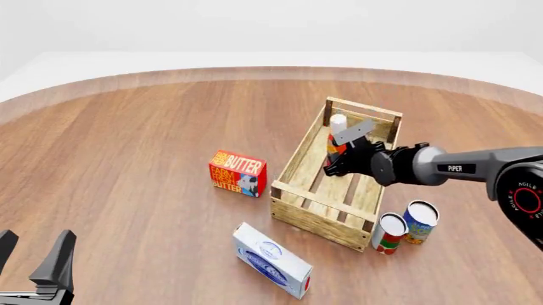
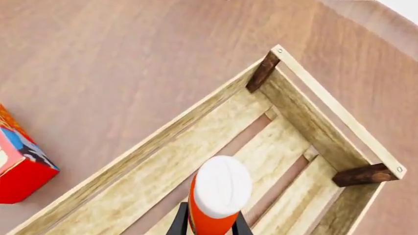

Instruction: Pick up the ketchup, and put it in the wooden tray.

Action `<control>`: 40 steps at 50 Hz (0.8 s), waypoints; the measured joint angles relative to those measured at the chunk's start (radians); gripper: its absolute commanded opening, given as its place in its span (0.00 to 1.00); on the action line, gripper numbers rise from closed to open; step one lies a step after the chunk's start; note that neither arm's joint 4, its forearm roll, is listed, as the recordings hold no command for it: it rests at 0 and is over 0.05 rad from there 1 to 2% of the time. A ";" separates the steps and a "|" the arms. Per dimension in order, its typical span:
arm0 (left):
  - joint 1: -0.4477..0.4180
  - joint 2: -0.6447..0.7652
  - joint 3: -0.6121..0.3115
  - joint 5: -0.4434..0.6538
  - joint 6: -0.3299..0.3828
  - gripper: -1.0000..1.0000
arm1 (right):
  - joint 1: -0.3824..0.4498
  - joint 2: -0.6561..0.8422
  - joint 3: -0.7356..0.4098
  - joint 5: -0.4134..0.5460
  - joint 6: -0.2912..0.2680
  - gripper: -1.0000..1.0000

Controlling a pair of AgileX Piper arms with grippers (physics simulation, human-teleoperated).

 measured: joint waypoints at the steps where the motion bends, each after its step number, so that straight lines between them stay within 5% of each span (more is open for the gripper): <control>1: 0.000 0.000 0.000 0.000 0.000 1.00 | 0.000 0.001 0.000 -0.002 0.000 0.00; 21: 0.000 0.002 0.000 -0.002 0.000 1.00 | -0.001 0.013 -0.001 -0.031 0.006 0.00; 22: 0.000 0.002 0.000 -0.002 0.000 1.00 | -0.001 0.013 -0.001 -0.032 0.006 1.00; 40: 0.000 0.002 0.000 -0.002 0.000 1.00 | -0.008 0.012 0.021 -0.037 0.020 1.00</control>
